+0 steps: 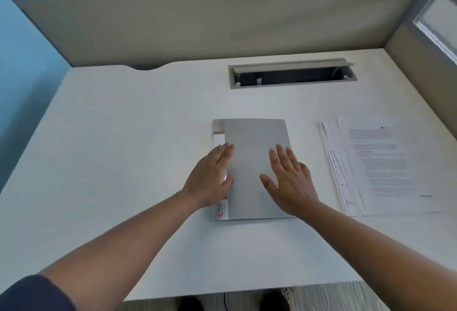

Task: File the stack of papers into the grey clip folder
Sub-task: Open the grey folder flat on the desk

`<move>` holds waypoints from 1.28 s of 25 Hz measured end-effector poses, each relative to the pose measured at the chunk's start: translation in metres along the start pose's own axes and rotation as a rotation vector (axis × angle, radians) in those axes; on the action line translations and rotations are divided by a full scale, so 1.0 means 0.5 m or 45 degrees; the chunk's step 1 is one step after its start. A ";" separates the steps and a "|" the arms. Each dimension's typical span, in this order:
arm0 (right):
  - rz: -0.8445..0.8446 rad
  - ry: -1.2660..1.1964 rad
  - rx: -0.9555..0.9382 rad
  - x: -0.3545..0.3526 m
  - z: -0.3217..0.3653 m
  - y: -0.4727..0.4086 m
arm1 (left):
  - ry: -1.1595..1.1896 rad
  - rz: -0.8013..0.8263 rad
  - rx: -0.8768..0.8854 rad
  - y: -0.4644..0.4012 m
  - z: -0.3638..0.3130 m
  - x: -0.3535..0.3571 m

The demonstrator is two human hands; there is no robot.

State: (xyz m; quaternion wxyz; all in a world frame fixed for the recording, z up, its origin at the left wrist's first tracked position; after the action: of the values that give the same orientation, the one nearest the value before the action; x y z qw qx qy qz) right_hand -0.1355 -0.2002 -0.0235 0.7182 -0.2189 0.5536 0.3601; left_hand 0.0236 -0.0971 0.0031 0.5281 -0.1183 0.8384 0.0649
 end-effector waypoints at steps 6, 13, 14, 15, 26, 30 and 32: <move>0.216 -0.071 0.233 0.087 -0.091 0.068 | -0.014 0.258 -0.023 0.092 0.021 0.121; 0.165 -0.353 0.440 0.092 -0.122 0.070 | 0.053 0.245 -0.066 0.118 0.041 0.142; 0.140 -0.416 0.466 0.089 -0.127 0.068 | 0.091 0.240 -0.087 0.117 0.045 0.140; 0.107 -0.482 0.495 0.084 -0.133 0.066 | 0.132 0.237 -0.111 0.115 0.049 0.138; -0.094 -1.363 0.878 -0.007 -0.185 0.035 | 0.309 0.251 -0.188 0.114 0.066 0.123; -0.078 -1.597 0.639 -0.085 -0.098 0.008 | 0.447 0.372 -0.256 0.105 0.060 0.105; -0.054 -1.753 0.476 -0.124 -0.035 -0.006 | 0.601 0.369 -0.331 0.096 0.057 0.069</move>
State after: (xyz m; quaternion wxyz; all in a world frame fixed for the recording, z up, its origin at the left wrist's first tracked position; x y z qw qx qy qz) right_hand -0.1523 -0.2319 0.0301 0.9371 0.1742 0.0223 0.3017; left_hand 0.0212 -0.0488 -0.0412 0.2842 -0.0760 0.9308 0.2170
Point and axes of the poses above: each hand's wrist, its own y-axis away from the middle knuckle, its own x-axis out of the palm, z = x × y, the point moved 10 cm from there along -y, towards the middle knuckle, and after that the axes turned 2 degrees about -x, right-handed, at the moved point
